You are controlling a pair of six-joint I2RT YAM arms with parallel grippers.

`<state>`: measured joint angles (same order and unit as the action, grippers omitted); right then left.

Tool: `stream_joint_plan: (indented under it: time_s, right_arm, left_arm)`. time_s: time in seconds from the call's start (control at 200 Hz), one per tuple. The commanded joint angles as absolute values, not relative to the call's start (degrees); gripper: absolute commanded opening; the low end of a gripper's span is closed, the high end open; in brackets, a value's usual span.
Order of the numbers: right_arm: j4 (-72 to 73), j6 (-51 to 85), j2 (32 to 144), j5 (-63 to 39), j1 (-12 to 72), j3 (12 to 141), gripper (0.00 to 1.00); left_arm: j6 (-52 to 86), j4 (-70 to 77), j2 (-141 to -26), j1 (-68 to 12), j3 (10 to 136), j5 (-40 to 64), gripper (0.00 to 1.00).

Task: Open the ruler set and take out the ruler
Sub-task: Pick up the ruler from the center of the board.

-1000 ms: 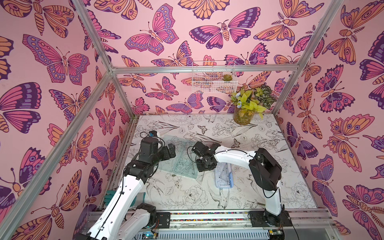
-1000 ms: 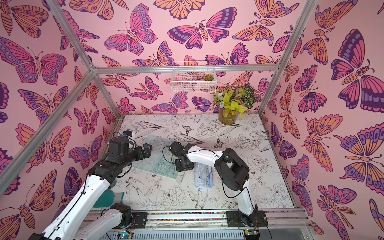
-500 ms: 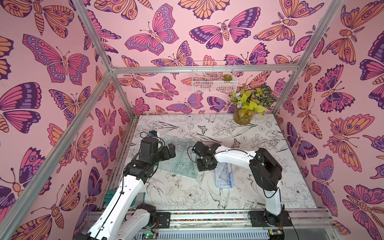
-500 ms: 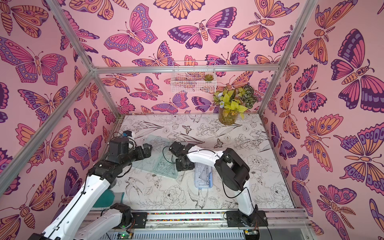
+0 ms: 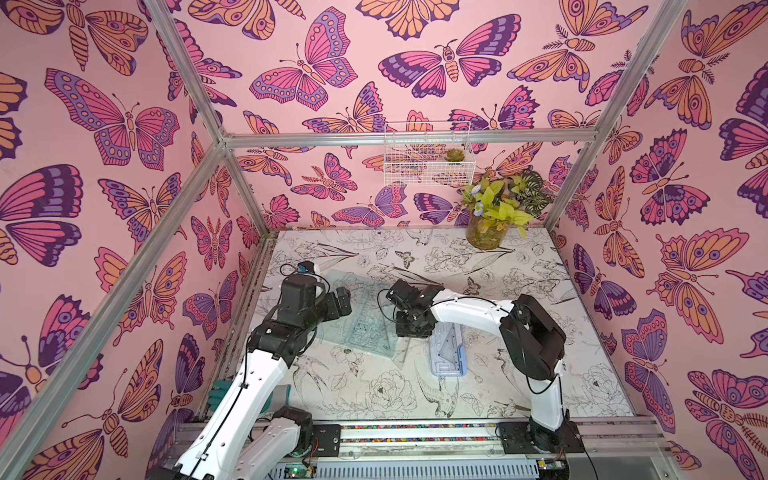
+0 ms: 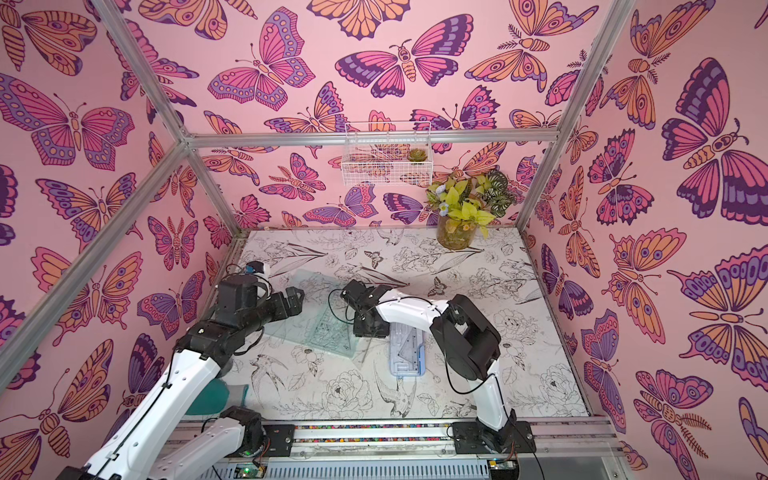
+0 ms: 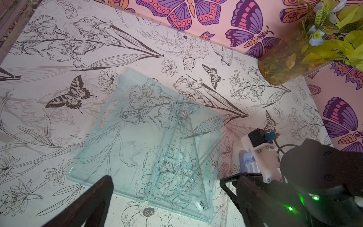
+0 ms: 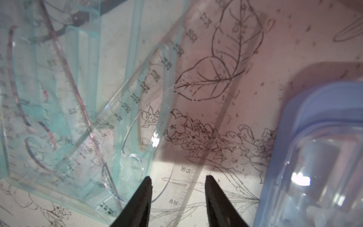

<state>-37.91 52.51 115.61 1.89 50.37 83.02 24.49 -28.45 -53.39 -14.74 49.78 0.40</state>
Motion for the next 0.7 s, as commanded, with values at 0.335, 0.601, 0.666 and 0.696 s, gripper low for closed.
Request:
stream_joint_plan:
  time_s: [0.335, 0.601, 0.666, 0.696]
  right_arm:
    - [-38.2, 55.9, 115.1, 2.2, 50.3, 80.9, 0.46]
    - [-38.9, 55.0, 117.8, 1.1, 50.3, 83.5, 0.46]
    - [-39.1, 54.7, 118.3, 1.0, 50.3, 84.2, 0.46]
    - [-39.1, 54.5, 118.5, 0.9, 50.3, 84.5, 0.45]
  left_arm:
    - [24.3, -29.5, -53.3, -14.6, 49.0, 0.0, 1.0]
    - [24.3, -29.6, -52.8, -14.6, 48.8, 0.0, 1.0]
    - [24.3, -29.6, -52.8, -14.5, 48.8, 0.0, 1.0]
    - [24.3, -29.6, -52.8, -14.6, 48.9, 0.0, 1.0]
